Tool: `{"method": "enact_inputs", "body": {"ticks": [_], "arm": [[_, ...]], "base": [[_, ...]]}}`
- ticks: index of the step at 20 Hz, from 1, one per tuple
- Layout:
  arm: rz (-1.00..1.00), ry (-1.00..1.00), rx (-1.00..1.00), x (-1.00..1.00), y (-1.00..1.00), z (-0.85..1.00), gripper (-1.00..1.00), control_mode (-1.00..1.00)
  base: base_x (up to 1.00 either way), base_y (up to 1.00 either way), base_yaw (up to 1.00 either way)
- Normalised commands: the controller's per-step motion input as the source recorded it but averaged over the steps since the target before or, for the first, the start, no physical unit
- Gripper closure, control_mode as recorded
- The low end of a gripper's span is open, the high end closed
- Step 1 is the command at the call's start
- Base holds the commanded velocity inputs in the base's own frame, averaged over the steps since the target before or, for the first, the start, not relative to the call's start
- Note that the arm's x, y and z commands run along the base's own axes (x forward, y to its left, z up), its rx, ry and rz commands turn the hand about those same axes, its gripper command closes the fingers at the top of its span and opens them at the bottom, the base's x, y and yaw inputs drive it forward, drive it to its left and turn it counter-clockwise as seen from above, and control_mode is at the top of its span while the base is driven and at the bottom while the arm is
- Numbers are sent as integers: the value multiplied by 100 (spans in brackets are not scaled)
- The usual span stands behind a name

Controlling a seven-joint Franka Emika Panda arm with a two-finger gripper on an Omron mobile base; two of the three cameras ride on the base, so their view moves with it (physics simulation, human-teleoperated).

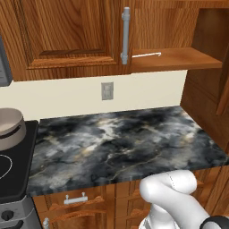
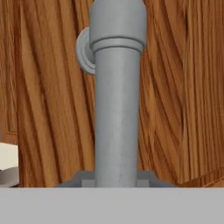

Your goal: Open the cabinet and move the ladle to the pot. Then close the cabinet.

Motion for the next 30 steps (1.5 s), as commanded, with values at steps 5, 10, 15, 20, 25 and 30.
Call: {"method": "enact_inputs", "body": {"ticks": [5, 10, 15, 20, 25, 30], "arm": [[1, 0, 0, 0, 0, -15, -100, -100], [0, -9, 0, 0, 3, -15, -100, -100], [-1, -11, 0, 0, 0, -7, -100, -100], [-6, -4, 0, -12, -3, 0, -100, -100], [-15, 0, 0, -66, -10, 19, -100, -100], [-15, 0, 0, -77, -1, 24, -100, -100]], "base": [[0, 0, 0], [0, 0, 0], [0, 0, 0], [0, 0, 0], [0, 0, 0], [0, 0, 0]]}}
